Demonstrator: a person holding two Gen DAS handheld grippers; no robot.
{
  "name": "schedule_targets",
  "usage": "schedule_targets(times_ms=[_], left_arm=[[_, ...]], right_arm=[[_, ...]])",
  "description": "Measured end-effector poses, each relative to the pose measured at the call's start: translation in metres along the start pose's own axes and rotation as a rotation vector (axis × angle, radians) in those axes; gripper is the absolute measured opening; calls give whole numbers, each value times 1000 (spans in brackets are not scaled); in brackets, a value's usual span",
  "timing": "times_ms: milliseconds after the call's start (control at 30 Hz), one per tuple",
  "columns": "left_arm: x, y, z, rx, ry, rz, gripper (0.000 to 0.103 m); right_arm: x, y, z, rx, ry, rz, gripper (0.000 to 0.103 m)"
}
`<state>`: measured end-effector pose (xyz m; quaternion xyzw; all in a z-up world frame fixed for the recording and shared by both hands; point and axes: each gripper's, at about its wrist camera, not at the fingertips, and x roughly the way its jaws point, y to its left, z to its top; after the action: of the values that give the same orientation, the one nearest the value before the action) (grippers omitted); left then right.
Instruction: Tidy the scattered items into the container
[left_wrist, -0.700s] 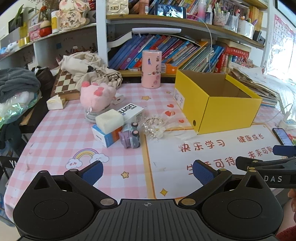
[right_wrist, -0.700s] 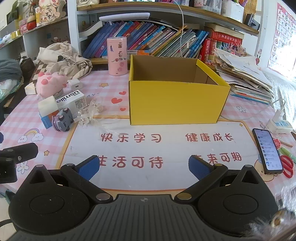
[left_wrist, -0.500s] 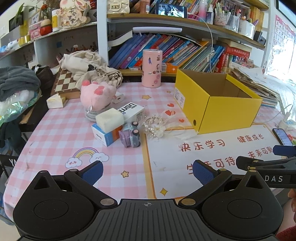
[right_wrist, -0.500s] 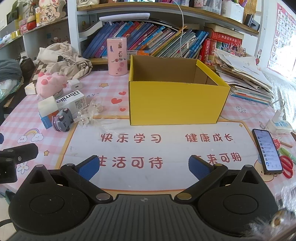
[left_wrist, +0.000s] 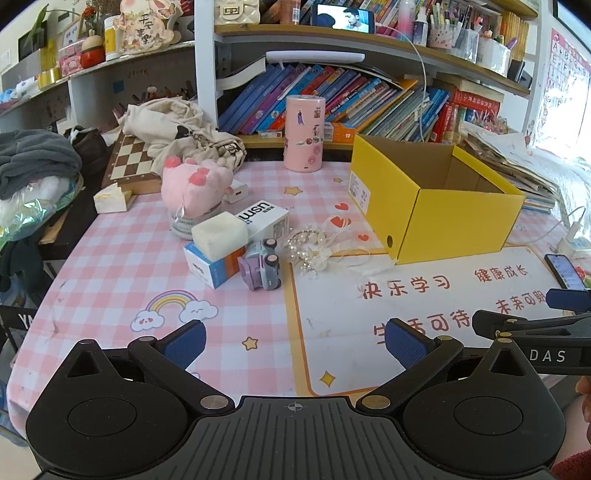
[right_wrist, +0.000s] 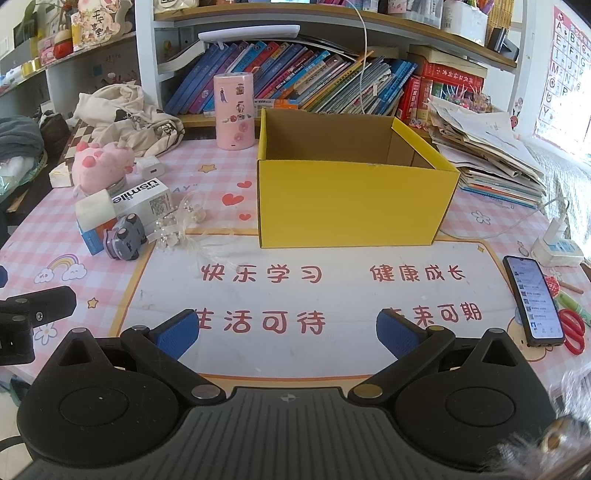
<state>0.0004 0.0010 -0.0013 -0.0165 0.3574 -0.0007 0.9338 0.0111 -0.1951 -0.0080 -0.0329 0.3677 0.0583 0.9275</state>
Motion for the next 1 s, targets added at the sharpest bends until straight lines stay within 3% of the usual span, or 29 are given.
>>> schedule_targets(times_ms=[1000], left_arm=[[-3,-1,-1,-1,3,9,103]], right_arm=[[-4,-1,-3,0,-2,0,103]])
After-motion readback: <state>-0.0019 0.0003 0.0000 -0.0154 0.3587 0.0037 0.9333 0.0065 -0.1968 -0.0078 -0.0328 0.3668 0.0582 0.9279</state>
